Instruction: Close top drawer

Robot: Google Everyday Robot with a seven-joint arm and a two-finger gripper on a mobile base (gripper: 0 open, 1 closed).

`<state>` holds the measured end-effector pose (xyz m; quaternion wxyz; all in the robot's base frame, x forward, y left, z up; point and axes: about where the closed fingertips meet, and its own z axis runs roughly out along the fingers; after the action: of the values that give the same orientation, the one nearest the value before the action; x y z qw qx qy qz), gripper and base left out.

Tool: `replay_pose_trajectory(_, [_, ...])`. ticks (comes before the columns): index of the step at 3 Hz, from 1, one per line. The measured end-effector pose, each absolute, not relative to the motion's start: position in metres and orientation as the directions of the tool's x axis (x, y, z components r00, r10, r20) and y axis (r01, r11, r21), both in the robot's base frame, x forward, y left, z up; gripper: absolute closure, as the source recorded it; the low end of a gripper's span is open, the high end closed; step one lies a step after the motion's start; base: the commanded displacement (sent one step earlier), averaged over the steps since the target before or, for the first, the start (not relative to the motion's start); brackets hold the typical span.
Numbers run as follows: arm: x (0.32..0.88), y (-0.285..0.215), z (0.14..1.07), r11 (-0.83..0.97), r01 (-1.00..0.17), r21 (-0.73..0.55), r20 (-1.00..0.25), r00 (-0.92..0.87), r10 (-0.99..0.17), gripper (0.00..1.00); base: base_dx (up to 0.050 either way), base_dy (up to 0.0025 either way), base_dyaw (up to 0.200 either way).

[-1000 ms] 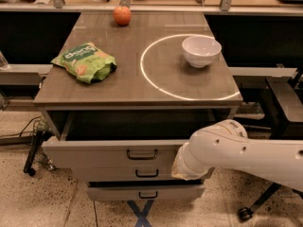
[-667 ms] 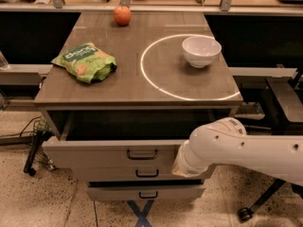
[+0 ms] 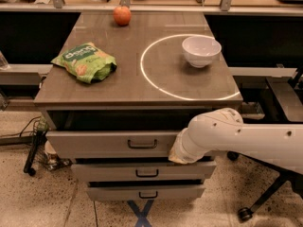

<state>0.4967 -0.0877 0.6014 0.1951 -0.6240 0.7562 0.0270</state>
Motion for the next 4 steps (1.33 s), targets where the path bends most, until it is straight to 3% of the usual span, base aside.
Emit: replay_pose_trajectory(4, [0.525, -0.078, 0.616, 0.269, -0.931, -0.245, -0.381, -0.163, -0.910, 1.00, 0.000, 0.00000, 0.000])
